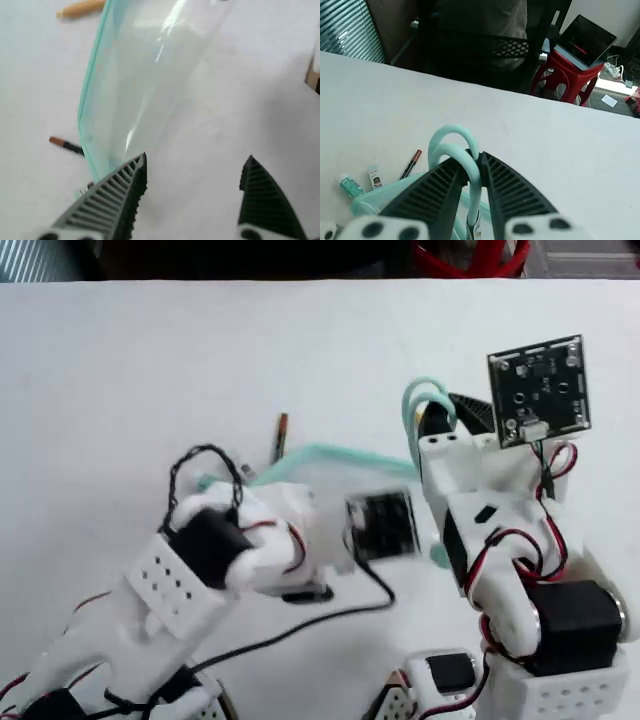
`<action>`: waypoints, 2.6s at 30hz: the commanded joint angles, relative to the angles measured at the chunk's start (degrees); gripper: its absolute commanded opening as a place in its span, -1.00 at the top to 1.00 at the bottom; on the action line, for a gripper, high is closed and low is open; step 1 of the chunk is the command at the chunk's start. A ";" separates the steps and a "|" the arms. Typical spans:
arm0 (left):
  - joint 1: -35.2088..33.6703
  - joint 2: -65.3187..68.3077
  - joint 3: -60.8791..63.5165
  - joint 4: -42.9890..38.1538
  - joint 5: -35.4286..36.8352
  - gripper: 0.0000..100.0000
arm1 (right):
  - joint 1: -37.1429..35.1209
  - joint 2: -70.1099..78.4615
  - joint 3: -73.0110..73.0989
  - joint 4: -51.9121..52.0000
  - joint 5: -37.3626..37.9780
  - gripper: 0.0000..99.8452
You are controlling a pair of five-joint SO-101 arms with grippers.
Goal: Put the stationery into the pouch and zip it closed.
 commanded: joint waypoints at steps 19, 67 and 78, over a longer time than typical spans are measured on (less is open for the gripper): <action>0.22 -6.55 25.23 -40.09 -5.98 0.34 | 1.63 2.42 -3.96 -1.63 -0.88 0.96; 1.98 -16.22 44.31 -78.24 1.85 0.87 | 1.19 2.59 -21.36 -0.48 -1.93 0.96; 3.21 -46.37 44.40 -57.58 22.77 0.86 | 16.22 8.13 -21.36 -3.21 -0.79 0.96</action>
